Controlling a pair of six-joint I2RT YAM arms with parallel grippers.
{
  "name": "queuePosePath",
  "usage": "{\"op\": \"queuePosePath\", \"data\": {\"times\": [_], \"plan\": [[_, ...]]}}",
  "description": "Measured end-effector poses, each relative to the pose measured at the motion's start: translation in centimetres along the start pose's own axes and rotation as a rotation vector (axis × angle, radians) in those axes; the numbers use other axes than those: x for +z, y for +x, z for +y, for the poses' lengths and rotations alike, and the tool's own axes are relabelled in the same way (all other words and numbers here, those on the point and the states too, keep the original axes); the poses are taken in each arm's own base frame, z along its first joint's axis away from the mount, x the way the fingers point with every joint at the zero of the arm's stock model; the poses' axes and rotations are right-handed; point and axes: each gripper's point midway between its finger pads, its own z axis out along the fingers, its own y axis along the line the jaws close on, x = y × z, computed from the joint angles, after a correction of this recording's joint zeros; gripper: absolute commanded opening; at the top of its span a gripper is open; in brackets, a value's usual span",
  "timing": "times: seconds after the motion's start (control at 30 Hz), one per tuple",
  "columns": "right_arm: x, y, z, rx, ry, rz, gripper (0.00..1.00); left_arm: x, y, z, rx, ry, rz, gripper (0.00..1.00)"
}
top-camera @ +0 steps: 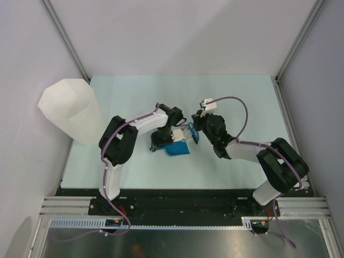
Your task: Sweep away the paper scraps from the table
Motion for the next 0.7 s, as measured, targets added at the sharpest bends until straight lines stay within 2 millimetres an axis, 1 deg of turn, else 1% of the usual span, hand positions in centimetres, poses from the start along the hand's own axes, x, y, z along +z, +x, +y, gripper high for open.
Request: {"op": "queuePosePath", "data": {"times": [0.07, 0.13, 0.17, 0.2, 0.27, 0.37, 0.43, 0.5, 0.6, 0.67, 0.7], "plan": [[-0.5, 0.0, 2.8, 0.035, -0.088, 0.004, 0.0, 0.2, 0.0, 0.0, 0.0, 0.003, 0.005, 0.0], [-1.3, 0.1, 5.0, 0.077, -0.158, 0.013, 0.0, 0.3, -0.1, 0.0, 0.0, 0.008, 0.01, 0.0], [-1.8, -0.3, 5.7, 0.1, -0.173, 0.012, 0.0, 0.3, 0.0, -0.1, 0.001, 0.014, 0.014, 0.0], [-2.0, -0.3, 5.8, 0.113, -0.178, 0.013, 0.0, 0.3, 0.2, -0.4, 0.0, 0.028, 0.021, 0.0], [-2.5, -1.0, 5.6, 0.146, -0.162, 0.012, 0.0, 0.2, 0.1, -0.6, -0.002, 0.044, 0.012, 0.0], [-3.6, -2.5, 5.2, 0.16, -0.132, -0.006, 0.0, -0.1, -0.4, -0.6, -0.019, 0.066, -0.02, 0.0], [-4.4, -3.9, 4.6, 0.162, -0.107, -0.03, 0.0, -0.2, -0.8, -0.4, -0.033, 0.077, -0.051, 0.0], [-5.4, -5.8, 4.0, 0.166, -0.09, -0.068, 0.0, -0.2, -1.2, -0.3, -0.049, 0.086, -0.083, 0.0], [-6.8, -8.6, 2.6, 0.164, -0.051, -0.131, 0.0, -0.6, -2.0, 0.0, -0.075, 0.097, -0.144, 0.0], [-7.7, -10.1, 1.0, 0.163, -0.009, -0.164, 0.0, -1.1, -2.7, 0.2, -0.1, 0.105, -0.198, 0.0], [-8.1, -10.8, -0.2, 0.163, 0.02, -0.178, 0.0, -1.5, -2.9, 0.3, -0.113, 0.11, -0.226, 0.0]]}}
